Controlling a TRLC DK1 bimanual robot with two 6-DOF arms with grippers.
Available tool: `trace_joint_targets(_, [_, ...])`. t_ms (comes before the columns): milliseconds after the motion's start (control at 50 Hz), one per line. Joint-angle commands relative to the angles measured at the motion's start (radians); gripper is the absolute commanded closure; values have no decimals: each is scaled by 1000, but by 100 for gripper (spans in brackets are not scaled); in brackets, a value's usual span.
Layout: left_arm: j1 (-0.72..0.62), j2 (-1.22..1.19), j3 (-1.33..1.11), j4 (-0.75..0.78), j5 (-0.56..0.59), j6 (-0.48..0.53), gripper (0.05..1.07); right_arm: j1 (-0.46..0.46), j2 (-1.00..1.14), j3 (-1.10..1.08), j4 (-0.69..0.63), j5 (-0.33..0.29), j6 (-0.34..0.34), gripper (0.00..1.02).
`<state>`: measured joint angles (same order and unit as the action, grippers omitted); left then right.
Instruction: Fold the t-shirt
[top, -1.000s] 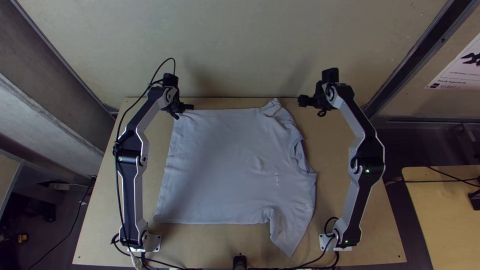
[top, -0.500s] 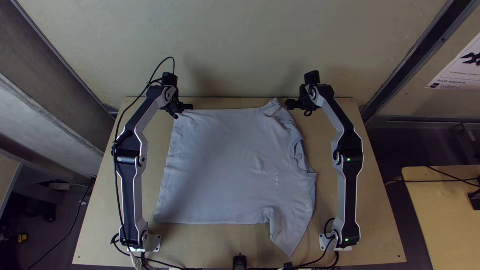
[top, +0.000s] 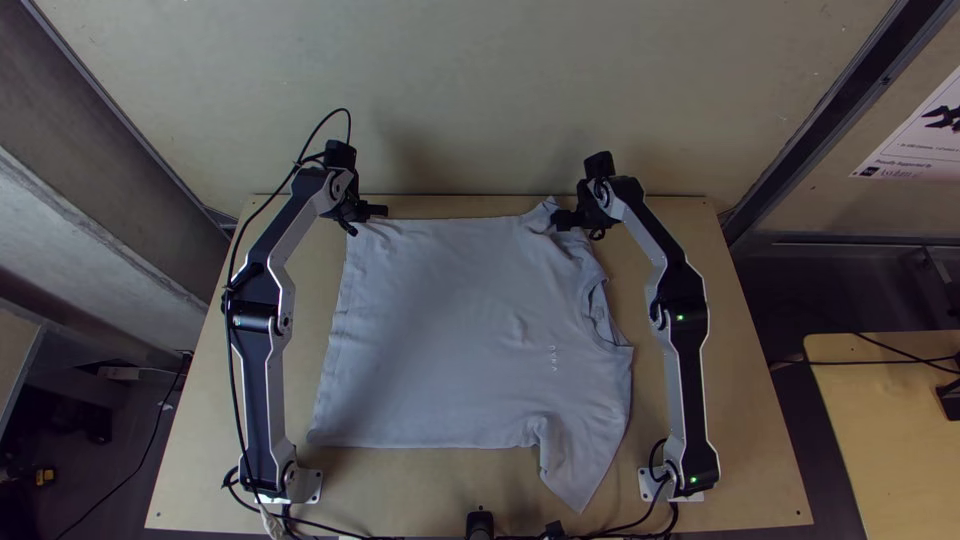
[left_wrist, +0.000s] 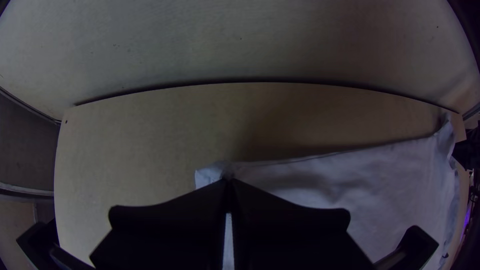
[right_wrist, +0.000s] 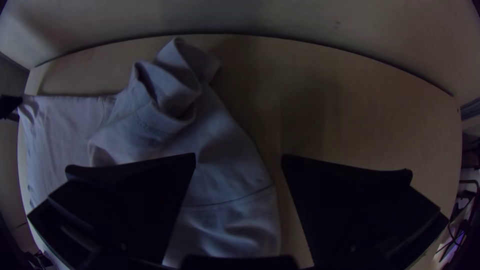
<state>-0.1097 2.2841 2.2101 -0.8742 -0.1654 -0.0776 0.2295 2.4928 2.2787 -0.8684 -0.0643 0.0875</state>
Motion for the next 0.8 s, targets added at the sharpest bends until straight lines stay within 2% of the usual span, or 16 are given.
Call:
trace_joint_targets(0, [-7,-44,3,-25,7,9,105,19,60,24,-7,0,-37,42])
trace_joint_targets(160, [-21,-48,3,-37,7,-1,105,45,74,31,-3,0,-98,81])
trace_joint_targets(240, [-27,-51,3,-37,7,-7,105,47,75,31,25,-2,-104,100])
trace_joint_targets(500, [-41,-66,3,-37,7,-21,105,-21,3,28,75,12,-63,100])
trace_joint_targets(780, [2,-72,3,-37,9,-19,105,-105,-55,2,66,14,-65,100])
